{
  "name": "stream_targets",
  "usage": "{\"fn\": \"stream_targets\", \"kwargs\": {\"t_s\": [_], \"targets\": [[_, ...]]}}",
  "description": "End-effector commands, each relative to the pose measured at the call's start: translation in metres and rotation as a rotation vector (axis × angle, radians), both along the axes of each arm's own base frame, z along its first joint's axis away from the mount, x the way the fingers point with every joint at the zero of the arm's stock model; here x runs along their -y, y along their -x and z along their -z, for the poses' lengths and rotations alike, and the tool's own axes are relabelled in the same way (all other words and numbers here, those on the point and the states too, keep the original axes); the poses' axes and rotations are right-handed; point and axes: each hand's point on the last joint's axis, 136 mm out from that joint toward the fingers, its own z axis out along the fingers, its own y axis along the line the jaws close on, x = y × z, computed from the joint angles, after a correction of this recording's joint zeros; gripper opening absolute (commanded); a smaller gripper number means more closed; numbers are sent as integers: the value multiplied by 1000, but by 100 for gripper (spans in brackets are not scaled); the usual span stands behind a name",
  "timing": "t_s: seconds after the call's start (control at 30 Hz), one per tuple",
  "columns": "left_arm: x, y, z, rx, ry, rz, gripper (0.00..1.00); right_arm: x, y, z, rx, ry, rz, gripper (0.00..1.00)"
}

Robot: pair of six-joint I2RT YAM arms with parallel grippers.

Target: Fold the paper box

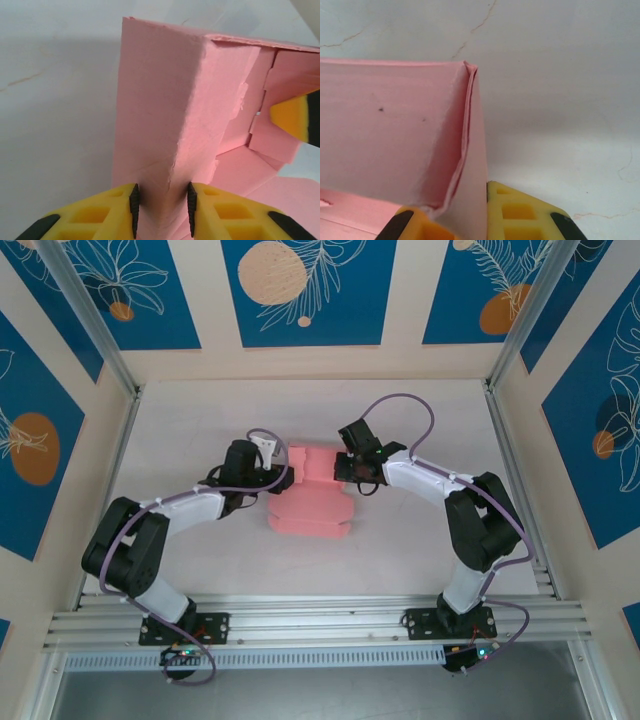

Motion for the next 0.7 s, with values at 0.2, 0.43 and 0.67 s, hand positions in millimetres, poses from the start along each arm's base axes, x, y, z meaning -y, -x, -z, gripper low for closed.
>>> {"fn": "stream_targets", "kwargs": {"t_s": [0.2,0.43,0.67], "targets": [[-17,-20,3,77,-137,-101,35,-20,4,-22,32,-77,-39,0],[-31,-32,0,132,-188,-190,33,-23,9,-25,36,-80,-48,0],[-28,-40,-9,208,-241,-214,28,-29,14,-27,38,-86,-47,0]]}}
